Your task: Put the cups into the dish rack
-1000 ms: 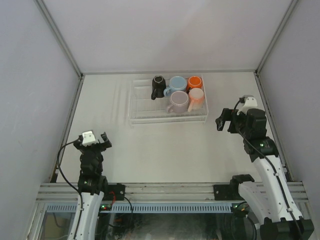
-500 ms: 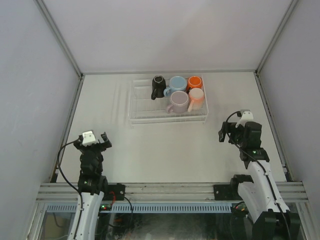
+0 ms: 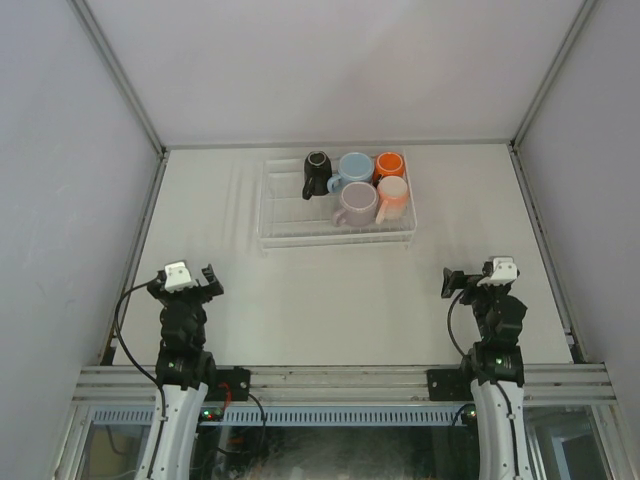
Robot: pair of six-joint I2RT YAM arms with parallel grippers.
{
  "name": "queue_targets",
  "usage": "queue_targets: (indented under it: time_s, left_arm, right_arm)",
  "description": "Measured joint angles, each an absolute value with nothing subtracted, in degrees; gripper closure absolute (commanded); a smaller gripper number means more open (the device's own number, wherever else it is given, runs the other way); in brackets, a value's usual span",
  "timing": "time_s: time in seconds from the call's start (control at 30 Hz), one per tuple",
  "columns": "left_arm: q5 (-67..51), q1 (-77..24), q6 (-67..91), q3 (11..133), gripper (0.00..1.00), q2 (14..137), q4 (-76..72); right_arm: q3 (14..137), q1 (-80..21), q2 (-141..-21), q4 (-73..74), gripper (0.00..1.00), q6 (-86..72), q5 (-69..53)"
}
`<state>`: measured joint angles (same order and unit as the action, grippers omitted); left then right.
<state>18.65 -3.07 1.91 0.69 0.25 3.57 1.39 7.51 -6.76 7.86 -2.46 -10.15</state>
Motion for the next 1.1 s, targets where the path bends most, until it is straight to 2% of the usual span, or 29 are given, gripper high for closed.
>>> queue_targets:
  time_s: [0.13, 1.1]
  left_arm:
    - [18.7, -3.1, 1.9, 0.7, 0.0, 0.3, 3.6]
    - [18.7, -3.1, 1.9, 0.7, 0.0, 0.3, 3.6]
  right_arm:
    - [1.2, 7.5, -0.3, 7.2, 0.0, -2.5, -10.0]
    - [1.1, 7.0, -0.5, 7.0, 0.0, -2.4, -9.5]
